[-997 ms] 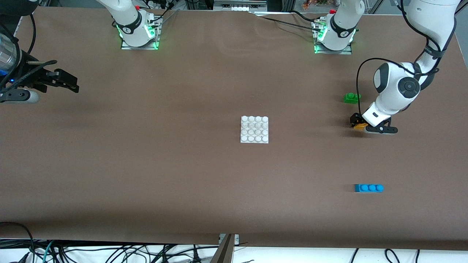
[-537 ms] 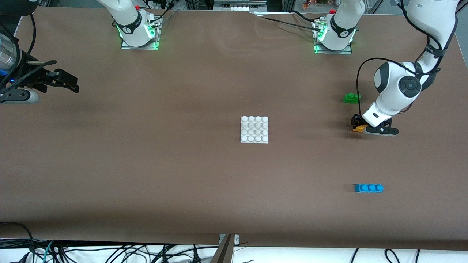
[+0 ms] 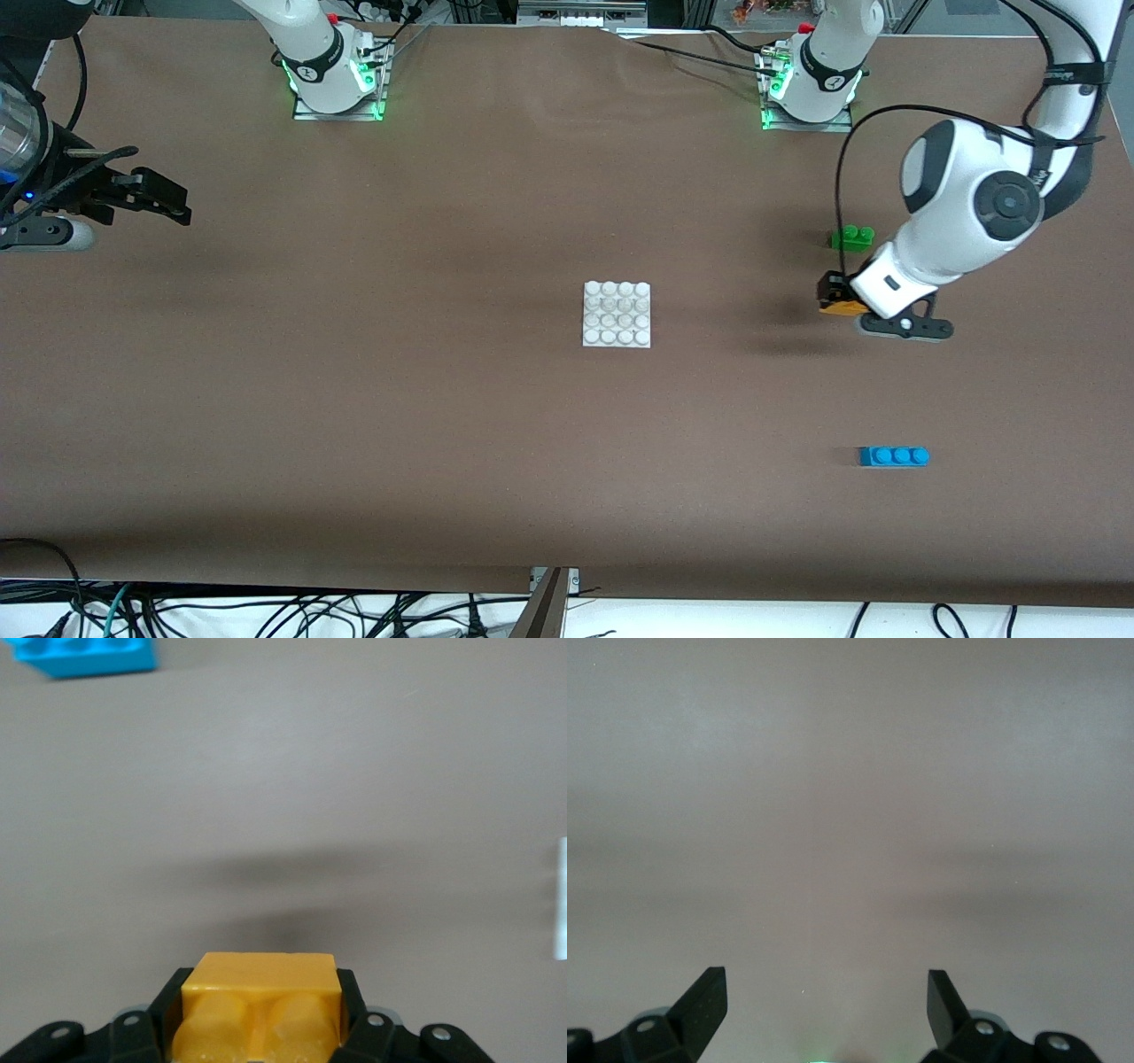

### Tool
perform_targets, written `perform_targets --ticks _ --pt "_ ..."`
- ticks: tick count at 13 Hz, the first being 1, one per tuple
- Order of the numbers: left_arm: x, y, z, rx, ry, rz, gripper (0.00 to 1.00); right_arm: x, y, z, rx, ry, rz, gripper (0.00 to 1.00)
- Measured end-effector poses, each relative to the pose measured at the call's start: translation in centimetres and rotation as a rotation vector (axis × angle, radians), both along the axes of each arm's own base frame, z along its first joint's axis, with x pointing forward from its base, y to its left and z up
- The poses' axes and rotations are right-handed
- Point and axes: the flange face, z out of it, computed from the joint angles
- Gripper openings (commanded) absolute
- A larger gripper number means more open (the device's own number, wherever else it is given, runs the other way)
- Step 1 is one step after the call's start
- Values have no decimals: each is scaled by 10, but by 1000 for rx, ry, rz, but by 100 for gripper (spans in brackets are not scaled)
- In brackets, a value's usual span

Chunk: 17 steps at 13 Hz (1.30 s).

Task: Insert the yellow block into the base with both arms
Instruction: 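Carry the yellow brick with the left gripper over the base plate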

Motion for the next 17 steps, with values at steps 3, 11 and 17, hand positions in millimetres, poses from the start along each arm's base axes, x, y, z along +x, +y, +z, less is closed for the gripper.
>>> perform_targets --ticks 3,11,17 --pt "-8 -90 5 -46 3 35 21 0 -1 0 0 0 -1 100" --pt "-23 -241 -69 -170 39 82 20 0 0 0 0 1 -1 100" --pt "-29 -299 -113 -67 -5 58 21 0 2 0 0 2 4 100"
